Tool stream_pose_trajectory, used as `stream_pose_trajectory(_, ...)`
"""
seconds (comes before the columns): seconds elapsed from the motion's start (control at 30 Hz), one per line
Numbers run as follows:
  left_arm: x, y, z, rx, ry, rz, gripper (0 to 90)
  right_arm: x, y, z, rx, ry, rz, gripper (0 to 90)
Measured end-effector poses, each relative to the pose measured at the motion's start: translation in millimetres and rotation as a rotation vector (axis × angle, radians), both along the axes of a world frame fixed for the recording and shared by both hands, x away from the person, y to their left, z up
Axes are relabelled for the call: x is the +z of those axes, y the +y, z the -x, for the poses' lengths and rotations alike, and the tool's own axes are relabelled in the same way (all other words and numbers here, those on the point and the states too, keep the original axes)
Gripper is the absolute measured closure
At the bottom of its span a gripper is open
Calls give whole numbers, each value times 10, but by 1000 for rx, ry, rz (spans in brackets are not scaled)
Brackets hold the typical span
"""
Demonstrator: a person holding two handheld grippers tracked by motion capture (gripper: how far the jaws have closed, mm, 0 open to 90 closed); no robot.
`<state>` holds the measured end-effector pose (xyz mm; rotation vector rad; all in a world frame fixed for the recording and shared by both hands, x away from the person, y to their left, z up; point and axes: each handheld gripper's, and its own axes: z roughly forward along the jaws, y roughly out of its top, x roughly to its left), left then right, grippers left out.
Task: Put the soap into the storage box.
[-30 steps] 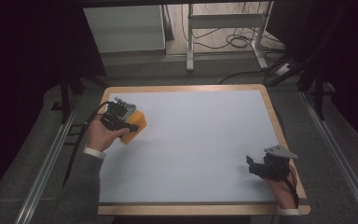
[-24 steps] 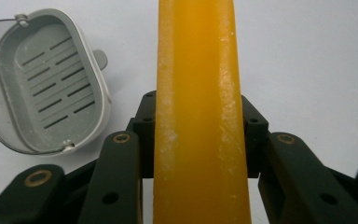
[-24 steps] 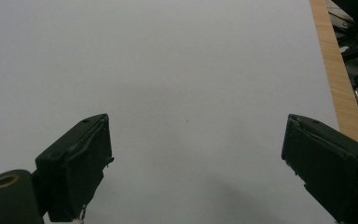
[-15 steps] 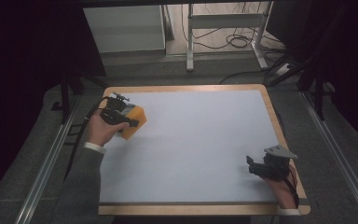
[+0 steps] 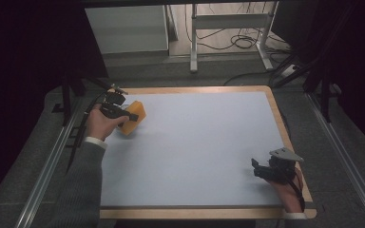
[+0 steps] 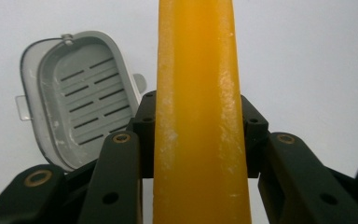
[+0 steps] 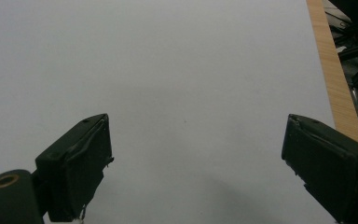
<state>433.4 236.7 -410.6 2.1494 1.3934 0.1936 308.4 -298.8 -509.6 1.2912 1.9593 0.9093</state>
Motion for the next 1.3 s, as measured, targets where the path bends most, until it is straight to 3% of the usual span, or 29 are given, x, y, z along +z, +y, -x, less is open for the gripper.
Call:
stream_pose_trajectory(0.77, -109, 170, -330, 85, 30, 13, 608, -1, -25, -5, -13, 3, 2, 84)
stream_pose_trajectory(0.93, -191, 239, -405, 117, 47, 16, 609, -2, -28, -6, -14, 4, 2, 84)
stream_pose_trajectory(1.3, -314, 345, -516, 175, 27, 24, 608, -2, -30, -3, -8, 1, -2, 84)
